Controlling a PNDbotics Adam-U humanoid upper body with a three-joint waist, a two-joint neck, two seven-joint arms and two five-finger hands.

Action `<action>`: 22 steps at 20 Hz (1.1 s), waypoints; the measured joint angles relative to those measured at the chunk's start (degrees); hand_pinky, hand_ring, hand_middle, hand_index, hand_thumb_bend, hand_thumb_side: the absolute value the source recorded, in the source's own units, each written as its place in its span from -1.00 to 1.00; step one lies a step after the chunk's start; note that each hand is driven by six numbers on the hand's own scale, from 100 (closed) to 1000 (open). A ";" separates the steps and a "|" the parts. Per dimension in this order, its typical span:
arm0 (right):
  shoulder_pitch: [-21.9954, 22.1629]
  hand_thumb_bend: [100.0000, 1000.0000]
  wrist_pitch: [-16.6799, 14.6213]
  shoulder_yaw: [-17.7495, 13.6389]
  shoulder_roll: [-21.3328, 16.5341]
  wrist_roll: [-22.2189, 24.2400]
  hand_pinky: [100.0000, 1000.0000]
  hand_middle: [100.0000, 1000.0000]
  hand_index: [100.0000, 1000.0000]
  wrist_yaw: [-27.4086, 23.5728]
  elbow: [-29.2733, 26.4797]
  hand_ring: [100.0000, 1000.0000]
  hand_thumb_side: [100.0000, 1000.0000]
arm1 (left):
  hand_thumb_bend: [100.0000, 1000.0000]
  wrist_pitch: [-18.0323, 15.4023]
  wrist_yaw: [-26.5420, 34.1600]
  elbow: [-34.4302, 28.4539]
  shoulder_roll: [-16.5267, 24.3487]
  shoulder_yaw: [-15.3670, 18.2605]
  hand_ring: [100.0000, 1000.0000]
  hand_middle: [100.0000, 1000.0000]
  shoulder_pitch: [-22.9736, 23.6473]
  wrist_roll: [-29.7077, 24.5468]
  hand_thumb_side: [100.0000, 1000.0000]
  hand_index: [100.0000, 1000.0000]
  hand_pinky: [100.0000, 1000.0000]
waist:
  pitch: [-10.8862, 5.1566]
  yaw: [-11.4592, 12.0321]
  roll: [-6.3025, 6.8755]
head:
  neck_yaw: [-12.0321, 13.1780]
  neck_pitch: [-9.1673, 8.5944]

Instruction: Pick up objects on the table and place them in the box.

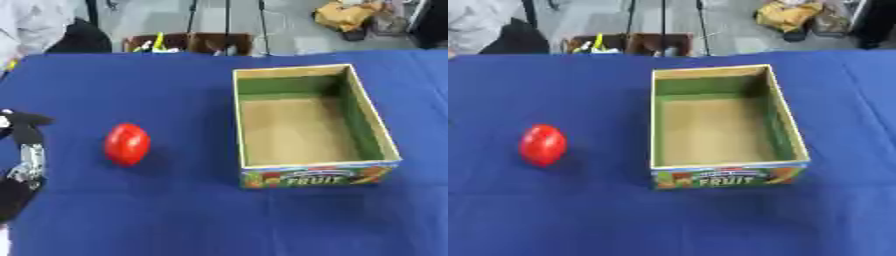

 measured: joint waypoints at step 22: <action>0.00 -1.00 0.05 0.37 -0.01 0.09 -0.76 -0.72 -0.32 -0.21 0.00 -1.00 0.43 | -1.00 1.62 -3.53 0.01 9.72 -2.33 -0.01 0.21 -1.73 -12.57 0.54 0.79 -0.10 | -0.51 -0.70 0.26 | 0.09 -0.11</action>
